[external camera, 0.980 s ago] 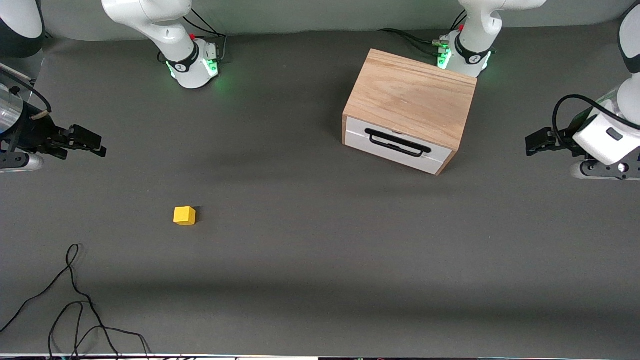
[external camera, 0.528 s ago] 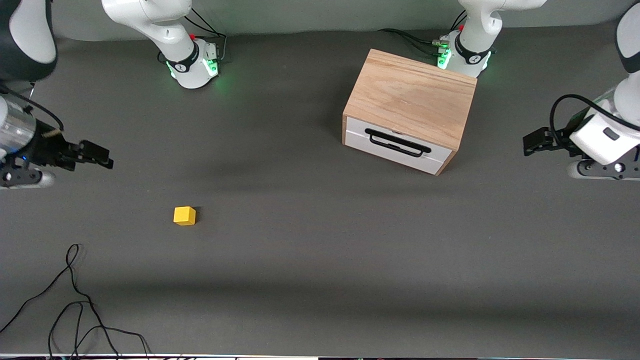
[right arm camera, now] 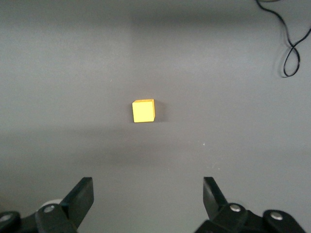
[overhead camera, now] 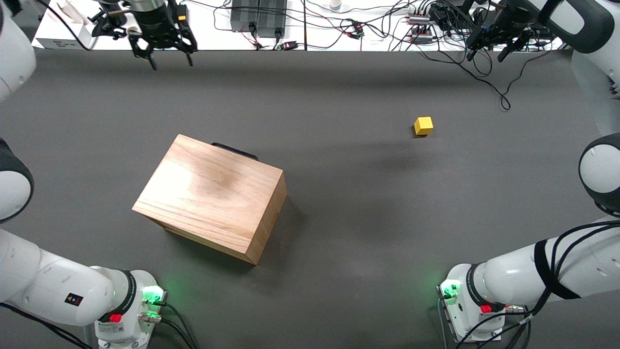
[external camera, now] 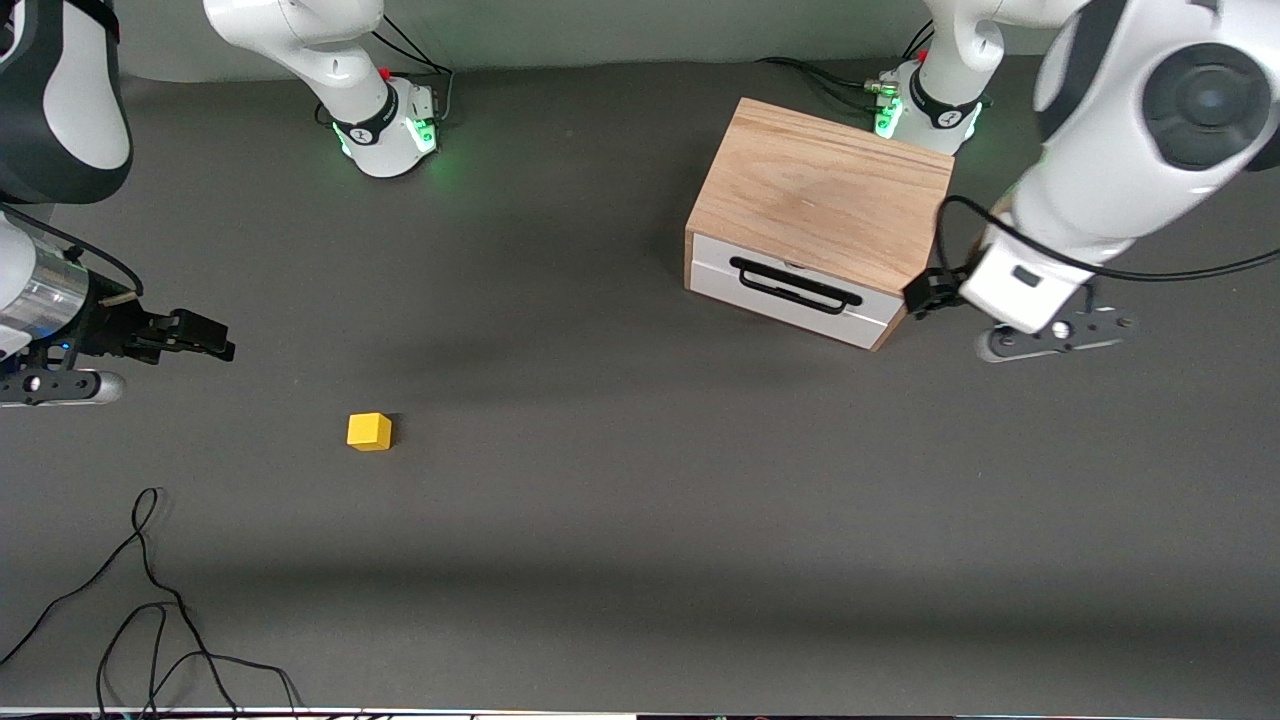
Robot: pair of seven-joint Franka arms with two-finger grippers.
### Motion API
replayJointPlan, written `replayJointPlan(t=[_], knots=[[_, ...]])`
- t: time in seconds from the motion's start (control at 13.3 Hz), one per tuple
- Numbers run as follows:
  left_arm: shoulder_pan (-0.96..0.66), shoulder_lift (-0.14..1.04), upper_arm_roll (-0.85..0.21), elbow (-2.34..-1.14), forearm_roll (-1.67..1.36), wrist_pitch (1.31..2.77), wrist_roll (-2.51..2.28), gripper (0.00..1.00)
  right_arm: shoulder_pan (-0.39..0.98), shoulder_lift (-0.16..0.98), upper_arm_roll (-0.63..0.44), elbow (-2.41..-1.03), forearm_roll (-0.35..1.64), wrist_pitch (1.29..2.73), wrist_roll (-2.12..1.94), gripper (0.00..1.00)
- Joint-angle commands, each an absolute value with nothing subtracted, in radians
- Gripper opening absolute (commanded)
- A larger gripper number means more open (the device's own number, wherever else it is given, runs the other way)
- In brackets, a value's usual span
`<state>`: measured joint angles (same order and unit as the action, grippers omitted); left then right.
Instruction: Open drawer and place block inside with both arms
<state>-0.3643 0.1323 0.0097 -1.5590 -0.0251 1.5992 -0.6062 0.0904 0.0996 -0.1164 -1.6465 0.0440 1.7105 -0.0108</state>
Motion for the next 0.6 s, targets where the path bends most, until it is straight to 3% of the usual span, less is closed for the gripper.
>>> replayJointPlan(t=[0.0,0.53], knots=[[-0.432,0.150,0.025,-1.532,-0.067,1.609,-0.898,1.00,0.087,0.106,-0.115,-1.577,0.057,1.690,0.012,1.00],[-0.586,0.160,0.012,-1.532,-0.074,1.634,-1.567,1.00,0.087,0.104,-0.115,-1.565,0.052,1.663,0.014,1.00]])
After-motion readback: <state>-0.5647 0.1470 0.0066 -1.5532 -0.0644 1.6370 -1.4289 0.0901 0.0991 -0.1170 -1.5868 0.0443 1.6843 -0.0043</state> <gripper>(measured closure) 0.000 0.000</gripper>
